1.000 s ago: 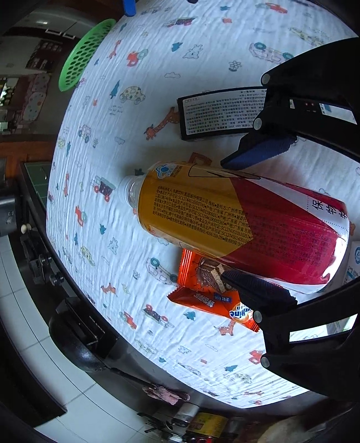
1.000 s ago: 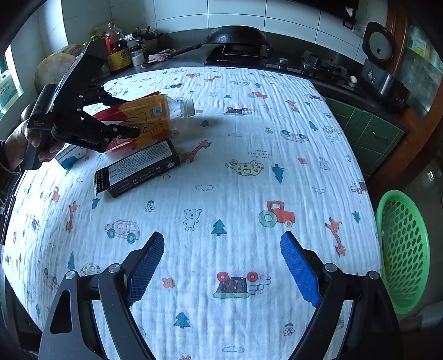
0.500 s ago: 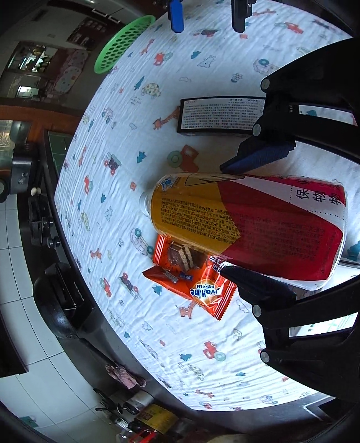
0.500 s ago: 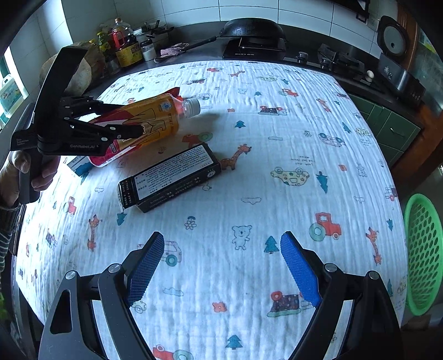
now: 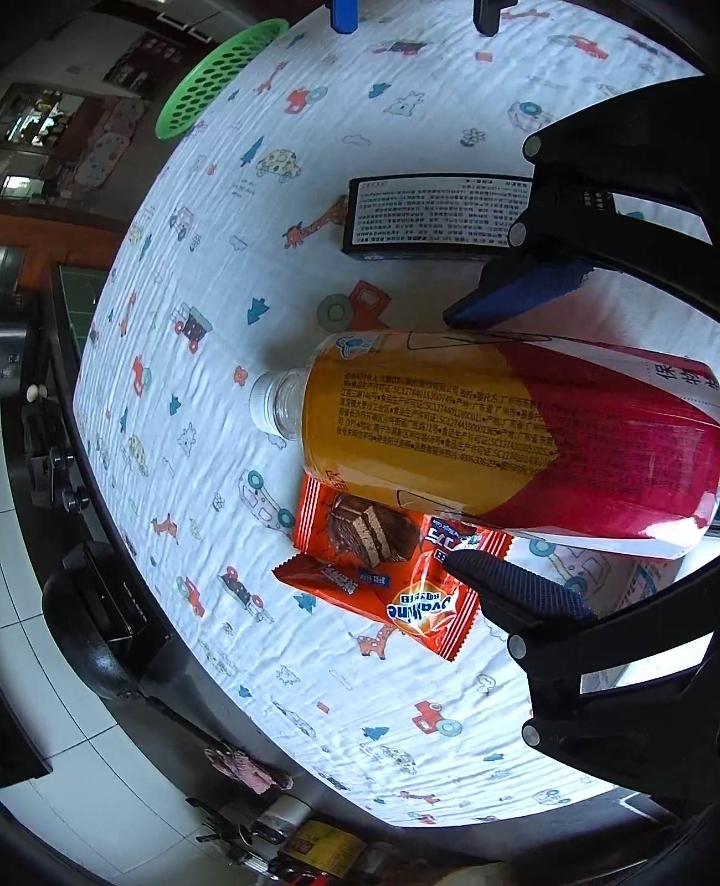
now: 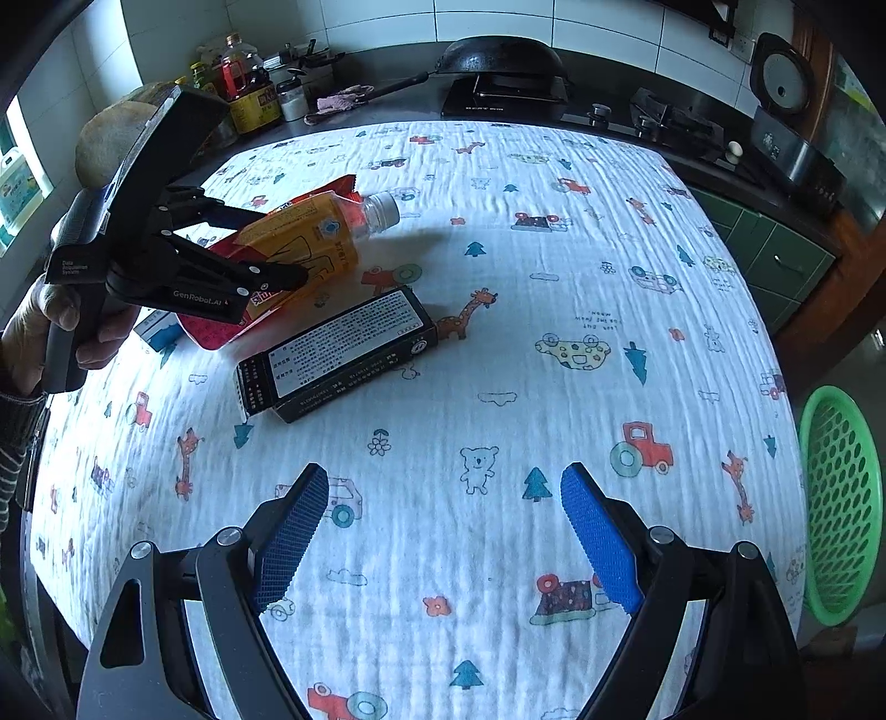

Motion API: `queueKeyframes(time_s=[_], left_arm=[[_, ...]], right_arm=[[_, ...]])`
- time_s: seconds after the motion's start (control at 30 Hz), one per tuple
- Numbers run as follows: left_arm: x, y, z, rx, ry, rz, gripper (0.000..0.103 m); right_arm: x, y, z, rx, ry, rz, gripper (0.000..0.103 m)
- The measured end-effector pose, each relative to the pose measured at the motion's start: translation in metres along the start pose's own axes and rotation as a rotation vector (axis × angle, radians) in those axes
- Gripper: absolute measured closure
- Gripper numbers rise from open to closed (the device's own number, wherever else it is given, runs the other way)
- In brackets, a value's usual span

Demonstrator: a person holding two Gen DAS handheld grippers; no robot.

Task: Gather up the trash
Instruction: 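Grasp the orange drink bottle with the left gripper and lift it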

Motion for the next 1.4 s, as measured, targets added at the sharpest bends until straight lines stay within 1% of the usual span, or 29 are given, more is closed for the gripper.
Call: queueKeyframes(time_s=[0.03, 0.1, 0.23, 0.37, 0.43, 0.53, 0.6, 0.63, 0.67, 0.73, 0.83, 1.03, 1.13, 1.17, 1.3, 1.33, 1.4], left_arm=[[0.0, -0.001, 0.002, -0.003, -0.005, 0.0, 0.023], [0.001, -0.003, 0.003, 0.003, 0.005, -0.008, 0.036], [0.0, 0.0, -0.007, 0.03, -0.042, -0.023, 0.037], [-0.012, 0.005, -0.032, 0.078, -0.043, -0.085, 0.037], [-0.019, 0.009, -0.045, 0.101, -0.054, -0.111, 0.037], [-0.028, 0.013, -0.064, 0.133, -0.07, -0.146, 0.037], [-0.033, 0.016, -0.077, 0.159, -0.081, -0.167, 0.037], [-0.035, 0.018, -0.084, 0.172, -0.085, -0.181, 0.037], [-0.036, 0.02, -0.089, 0.182, -0.088, -0.191, 0.037], [-0.039, 0.024, -0.098, 0.194, -0.096, -0.206, 0.037], [-0.04, 0.033, -0.108, 0.201, -0.119, -0.217, 0.037], [-0.043, 0.055, -0.123, 0.224, -0.133, -0.237, 0.037], [-0.044, 0.065, -0.126, 0.225, -0.139, -0.248, 0.037], [-0.044, 0.068, -0.126, 0.225, -0.138, -0.253, 0.037], [-0.046, 0.074, -0.124, 0.218, -0.141, -0.266, 0.037], [-0.047, 0.074, -0.124, 0.217, -0.141, -0.271, 0.037], [-0.047, 0.076, -0.125, 0.221, -0.135, -0.277, 0.037]], right_arm=[[0.001, 0.0, 0.0, 0.0, 0.003, 0.0, 0.02], [0.001, 0.0, 0.001, -0.002, 0.003, 0.002, 0.02], [-0.002, -0.001, 0.004, -0.019, -0.018, 0.018, 0.02], [-0.009, -0.005, 0.01, -0.052, -0.046, 0.068, 0.02], [-0.012, -0.011, 0.016, -0.074, -0.07, 0.118, 0.021], [-0.02, -0.022, 0.026, -0.098, -0.086, 0.183, 0.024], [-0.023, -0.029, 0.033, -0.129, -0.117, 0.249, 0.025], [-0.024, -0.034, 0.038, -0.144, -0.129, 0.284, 0.028], [-0.026, -0.038, 0.042, -0.154, -0.13, 0.309, 0.03], [-0.03, -0.047, 0.05, -0.159, -0.112, 0.348, 0.03], [-0.034, -0.056, 0.069, -0.214, -0.127, 0.447, 0.034], [-0.045, -0.067, 0.09, -0.206, -0.047, 0.506, 0.035], [-0.052, -0.07, 0.1, -0.206, 0.01, 0.509, 0.035], [-0.055, -0.072, 0.101, -0.192, 0.028, 0.497, 0.035], [-0.071, -0.072, 0.11, -0.191, 0.13, 0.42, 0.036], [-0.074, -0.071, 0.111, -0.191, 0.153, 0.39, 0.039], [-0.076, -0.069, 0.11, -0.189, 0.168, 0.355, 0.043]])
Point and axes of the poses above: each gripper's, at about its wrist camera, not at the fingertips, and z roughly the way its jaws point, x to its right, y to its underside, the point moved 1 cm from there along z, roughly the way its jaws point, and after that the axes turned 13 degrees about z, right-handed, at the moved point
